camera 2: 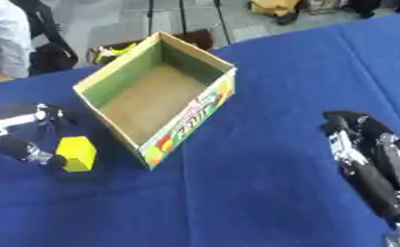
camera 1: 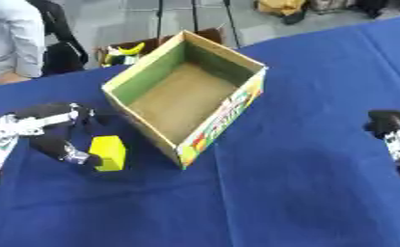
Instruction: Pick up objects on the table and place them in the box.
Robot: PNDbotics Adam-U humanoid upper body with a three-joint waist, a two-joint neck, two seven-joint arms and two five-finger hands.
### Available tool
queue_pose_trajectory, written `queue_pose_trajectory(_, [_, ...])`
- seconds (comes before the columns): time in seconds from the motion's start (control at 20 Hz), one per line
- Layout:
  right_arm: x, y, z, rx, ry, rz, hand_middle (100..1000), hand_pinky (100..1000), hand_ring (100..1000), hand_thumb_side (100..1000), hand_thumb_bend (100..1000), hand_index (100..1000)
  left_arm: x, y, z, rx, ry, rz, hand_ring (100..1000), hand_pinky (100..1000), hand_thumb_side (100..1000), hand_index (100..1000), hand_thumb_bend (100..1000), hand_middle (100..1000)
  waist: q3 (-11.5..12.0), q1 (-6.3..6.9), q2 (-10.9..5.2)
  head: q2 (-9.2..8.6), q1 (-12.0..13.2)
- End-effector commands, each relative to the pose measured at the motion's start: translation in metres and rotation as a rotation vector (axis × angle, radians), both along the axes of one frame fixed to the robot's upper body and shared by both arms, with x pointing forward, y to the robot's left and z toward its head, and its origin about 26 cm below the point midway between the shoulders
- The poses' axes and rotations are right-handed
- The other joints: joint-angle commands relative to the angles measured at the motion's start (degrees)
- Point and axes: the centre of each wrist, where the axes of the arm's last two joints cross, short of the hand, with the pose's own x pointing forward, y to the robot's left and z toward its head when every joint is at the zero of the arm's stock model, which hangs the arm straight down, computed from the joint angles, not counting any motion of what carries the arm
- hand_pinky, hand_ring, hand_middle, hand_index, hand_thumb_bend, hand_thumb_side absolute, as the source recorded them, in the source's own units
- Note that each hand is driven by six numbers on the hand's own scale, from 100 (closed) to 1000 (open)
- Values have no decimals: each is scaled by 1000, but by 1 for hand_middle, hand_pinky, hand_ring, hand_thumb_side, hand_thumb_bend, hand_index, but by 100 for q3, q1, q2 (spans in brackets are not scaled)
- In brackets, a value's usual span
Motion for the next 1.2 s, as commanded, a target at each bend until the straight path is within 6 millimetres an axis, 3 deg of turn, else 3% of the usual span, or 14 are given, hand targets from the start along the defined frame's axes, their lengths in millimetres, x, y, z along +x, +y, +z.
queue_pose_trajectory(0.05, [-3, 0, 8, -10, -28, 12, 606, 823, 868, 721, 100, 760, 2, 8, 9, 134, 59, -93, 673, 440, 681, 932, 751, 797, -9, -20, -112, 22, 23])
queue_pose_trajectory(0.75, [-3, 0, 9, -8, -30, 13, 605, 823, 869, 717, 100, 760, 9, 12, -10, 173, 152, -69, 669, 446, 644, 851, 758, 748, -37, 4, -72, 15, 0])
queue_pose_trajectory(1.2, [-2, -1, 9, 1, -25, 11, 604, 823, 870, 713, 100, 760, -1, -5, -3, 289, 95, -136, 662, 452, 653, 843, 736, 728, -4, -31, -63, -33, -35])
